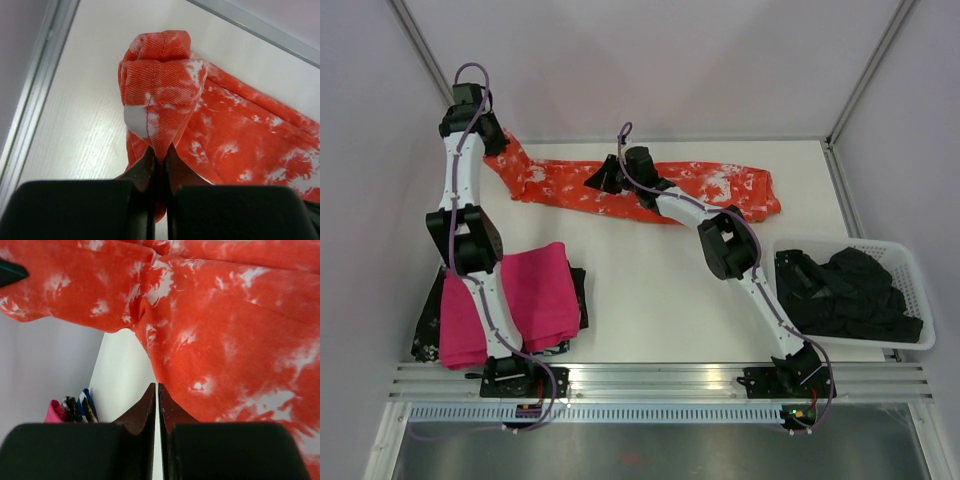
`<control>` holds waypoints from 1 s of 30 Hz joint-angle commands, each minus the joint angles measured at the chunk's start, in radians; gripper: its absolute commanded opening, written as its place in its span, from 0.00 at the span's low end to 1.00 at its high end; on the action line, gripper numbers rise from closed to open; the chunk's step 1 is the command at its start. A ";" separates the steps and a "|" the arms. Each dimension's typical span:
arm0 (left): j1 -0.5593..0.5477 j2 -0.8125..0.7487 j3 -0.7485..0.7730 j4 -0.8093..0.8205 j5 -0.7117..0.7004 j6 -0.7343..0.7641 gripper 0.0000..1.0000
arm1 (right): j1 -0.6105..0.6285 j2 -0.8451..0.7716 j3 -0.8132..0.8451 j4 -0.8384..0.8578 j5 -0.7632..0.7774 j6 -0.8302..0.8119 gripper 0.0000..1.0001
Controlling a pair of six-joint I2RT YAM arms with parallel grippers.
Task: Fold and stack the trousers
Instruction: Fold the trousers
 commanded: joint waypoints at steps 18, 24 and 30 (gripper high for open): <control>-0.513 0.089 0.048 0.003 -0.127 -0.281 0.02 | -0.436 -0.676 -0.388 -0.641 0.285 -0.408 0.70; -0.602 0.167 0.071 0.038 -0.109 -0.343 0.02 | -0.498 -0.767 -0.549 -0.644 0.311 -0.478 0.72; -0.659 0.213 0.075 0.038 -0.063 -0.400 0.02 | -0.507 -0.738 -0.528 -0.655 0.317 -0.509 0.73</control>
